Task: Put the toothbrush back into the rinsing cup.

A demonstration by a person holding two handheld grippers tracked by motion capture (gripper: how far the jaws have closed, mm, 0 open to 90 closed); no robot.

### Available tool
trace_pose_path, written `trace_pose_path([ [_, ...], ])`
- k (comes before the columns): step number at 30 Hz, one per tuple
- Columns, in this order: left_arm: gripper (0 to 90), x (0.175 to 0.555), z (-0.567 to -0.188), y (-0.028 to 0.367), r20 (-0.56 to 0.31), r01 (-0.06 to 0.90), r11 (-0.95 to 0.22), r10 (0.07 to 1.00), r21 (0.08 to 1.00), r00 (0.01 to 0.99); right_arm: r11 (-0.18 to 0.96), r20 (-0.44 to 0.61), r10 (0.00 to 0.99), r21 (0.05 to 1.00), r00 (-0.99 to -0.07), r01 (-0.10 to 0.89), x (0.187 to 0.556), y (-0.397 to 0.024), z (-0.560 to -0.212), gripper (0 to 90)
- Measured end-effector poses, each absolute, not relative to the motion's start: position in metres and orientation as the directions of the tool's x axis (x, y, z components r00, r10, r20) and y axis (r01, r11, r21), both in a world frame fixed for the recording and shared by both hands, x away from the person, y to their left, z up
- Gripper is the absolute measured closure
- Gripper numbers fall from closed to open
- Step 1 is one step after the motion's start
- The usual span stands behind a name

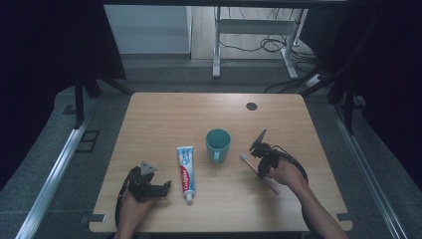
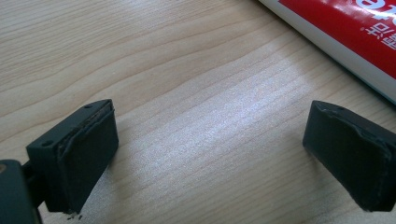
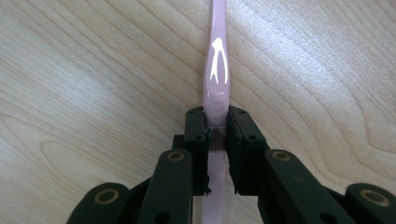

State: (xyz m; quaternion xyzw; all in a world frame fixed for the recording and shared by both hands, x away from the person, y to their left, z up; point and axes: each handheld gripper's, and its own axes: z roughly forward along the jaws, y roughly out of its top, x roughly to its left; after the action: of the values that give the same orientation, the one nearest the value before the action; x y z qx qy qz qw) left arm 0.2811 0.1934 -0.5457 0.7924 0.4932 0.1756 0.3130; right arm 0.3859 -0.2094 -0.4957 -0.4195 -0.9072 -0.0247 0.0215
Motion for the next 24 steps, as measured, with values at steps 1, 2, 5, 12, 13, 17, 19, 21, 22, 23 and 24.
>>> trace_pose_path([
  [1, 3.4, 0.281, -0.546, 0.193, -0.031, 0.672, -0.318, 0.892, 0.669, 0.452, 0.647, 0.060, 0.760, 0.027, -0.647, 0.762, 0.386, -0.209, -0.496, 78.2],
  [2, 3.4, 0.281, -0.546, 0.193, -0.031, 0.672, -0.317, 0.892, 0.669, 0.452, 0.652, 0.062, 0.755, 0.033, -0.653, 0.758, 0.386, -0.211, -0.494, 78.2],
  [5, 3.4, 0.281, -0.546, 0.193, -0.031, 0.672, -0.317, 0.892, 0.669, 0.452, 0.645, 0.072, 0.759, 0.047, -0.647, 0.763, 0.385, -0.214, -0.491, 78.3],
  [12, 3.4, 0.281, -0.546, 0.193, -0.030, 0.672, -0.318, 0.892, 0.669, 0.452, 0.646, 0.097, 0.751, 0.090, -0.653, 0.758, 0.383, -0.220, -0.482, 78.3],
  [13, 3.4, 0.281, -0.546, 0.193, -0.031, 0.672, -0.317, 0.892, 0.669, 0.452, 0.647, 0.096, 0.750, 0.098, -0.654, 0.756, 0.383, -0.220, -0.480, 78.3],
  [17, 3.4, 0.281, -0.546, 0.193, -0.030, 0.672, -0.317, 0.892, 0.669, 0.452, 0.642, 0.100, 0.750, 0.126, -0.653, 0.756, 0.382, -0.223, -0.475, 78.3],
  [19, 3.4, 0.281, -0.546, 0.193, -0.031, 0.672, -0.317, 0.892, 0.669, 0.452, 0.637, 0.103, 0.751, 0.145, -0.652, 0.757, 0.382, -0.224, -0.472, 78.3],
  [21, 3.4, 0.281, -0.546, 0.193, -0.031, 0.672, -0.317, 0.892, 0.669, 0.452, 0.635, 0.105, 0.749, 0.173, -0.655, 0.753, 0.380, -0.225, -0.467, 78.3],
  [22, 3.4, 0.281, -0.546, 0.193, -0.031, 0.672, -0.317, 0.892, 0.669, 0.452, 0.635, 0.106, 0.747, 0.182, -0.657, 0.751, 0.380, -0.226, -0.466, 78.3],
  [23, 3.4, 0.281, -0.546, 0.193, -0.031, 0.672, -0.317, 0.892, 0.669, 0.452, 0.634, 0.107, 0.746, 0.191, -0.658, 0.750, 0.380, -0.226, -0.464, 78.3],
  [24, 3.4, 0.281, -0.546, 0.193, -0.031, 0.672, -0.317, 0.892, 0.670, 0.452, 0.634, 0.109, 0.743, 0.200, -0.660, 0.747, 0.379, -0.227, -0.463, 78.3],
])
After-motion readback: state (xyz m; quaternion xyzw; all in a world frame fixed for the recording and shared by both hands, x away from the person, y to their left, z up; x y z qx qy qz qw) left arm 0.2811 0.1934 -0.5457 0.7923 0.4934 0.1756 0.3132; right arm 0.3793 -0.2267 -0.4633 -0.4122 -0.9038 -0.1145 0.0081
